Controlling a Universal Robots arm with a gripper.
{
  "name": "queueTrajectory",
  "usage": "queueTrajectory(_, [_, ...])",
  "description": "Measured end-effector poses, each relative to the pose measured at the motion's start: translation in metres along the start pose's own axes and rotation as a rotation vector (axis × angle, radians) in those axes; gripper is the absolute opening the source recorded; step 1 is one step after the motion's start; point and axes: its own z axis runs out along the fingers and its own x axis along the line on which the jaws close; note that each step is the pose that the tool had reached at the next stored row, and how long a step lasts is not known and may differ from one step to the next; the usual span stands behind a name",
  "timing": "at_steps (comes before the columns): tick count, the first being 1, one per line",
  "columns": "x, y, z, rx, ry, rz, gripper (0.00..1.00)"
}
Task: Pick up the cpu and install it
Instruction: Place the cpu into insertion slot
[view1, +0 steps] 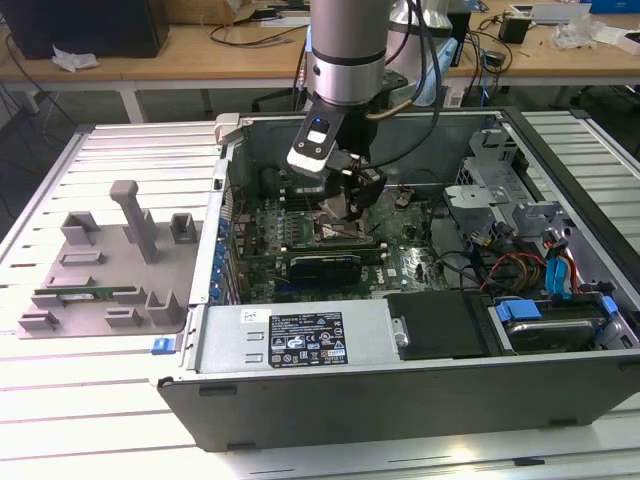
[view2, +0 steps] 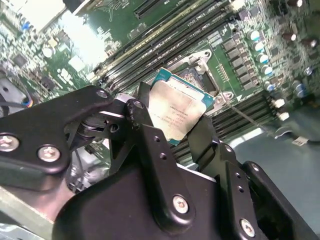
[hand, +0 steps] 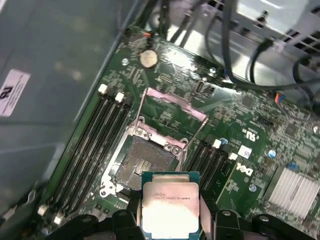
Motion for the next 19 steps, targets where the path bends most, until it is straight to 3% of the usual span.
queueTrajectory(6, [-0.0001,-0.0001,0.0024,-0.0035,-0.0064,0.178,0.55])
queueTrajectory(14, [-0.0001,-0.0002,0.0045,-0.0064,-0.0119,0.328,0.55])
queueTrajectory(17, [-0.0002,-0.0001,0.0055,-0.0077,-0.0151,0.404,0.55])
queueTrajectory(19, [-0.0002,0.0000,0.0055,-0.0077,-0.0152,0.404,0.55])
